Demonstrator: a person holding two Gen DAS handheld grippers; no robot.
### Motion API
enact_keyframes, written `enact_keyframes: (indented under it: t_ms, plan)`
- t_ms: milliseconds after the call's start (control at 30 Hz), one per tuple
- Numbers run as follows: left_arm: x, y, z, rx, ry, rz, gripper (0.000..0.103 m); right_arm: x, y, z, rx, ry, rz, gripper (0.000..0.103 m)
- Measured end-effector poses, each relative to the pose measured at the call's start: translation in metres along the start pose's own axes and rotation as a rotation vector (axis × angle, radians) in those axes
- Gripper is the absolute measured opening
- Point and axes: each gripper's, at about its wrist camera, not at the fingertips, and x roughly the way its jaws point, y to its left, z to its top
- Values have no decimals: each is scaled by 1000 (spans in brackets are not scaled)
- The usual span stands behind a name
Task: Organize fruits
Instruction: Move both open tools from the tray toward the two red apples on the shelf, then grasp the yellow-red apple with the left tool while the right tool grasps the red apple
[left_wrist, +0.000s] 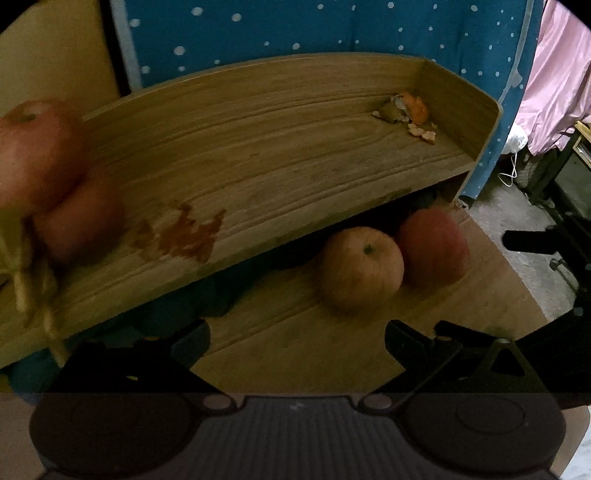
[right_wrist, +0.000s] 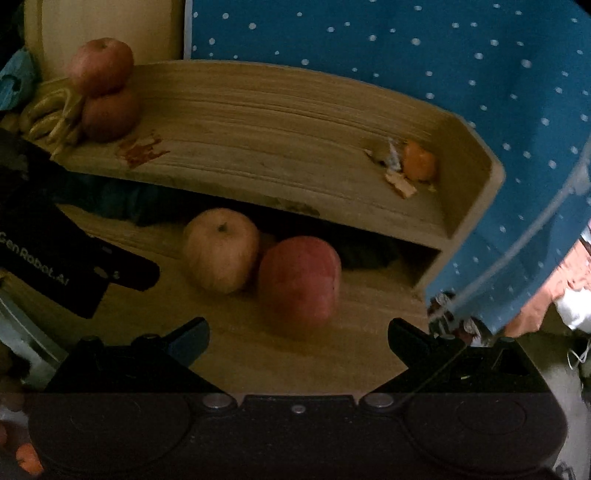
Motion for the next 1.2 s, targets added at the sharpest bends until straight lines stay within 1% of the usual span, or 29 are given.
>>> enact_keyframes:
  t_ms: [167,367,400,433,767,833,1067,1200]
  plan:
    - [10,-3,11,-10,2,-32,103,17,-4,6,-25,5,1,102]
    - [17,-10,18,2,2,-65,103,22,-7,5,-50,-4,7,100]
    - [18,-11,19,6,4,-66,103,24,-7,5,-55,-6,12,99]
    - [20,-13,21,9,6,-66,103,25,-8,4,-61,-9,18,95]
    - [28,-16,32,0,-4,-86,102,38,-8,6,-99,-36,81,85]
    - [29,-17,33,-3,-5,-89,100,41,-9,7,-98,-35,85,81]
    - [38,-25,39,2,-2,-100,97,45,-11,6,-88,-40,91,78]
    - [44,-28,40,4,12,-99,89,44,-12,4,-77,-44,83,73]
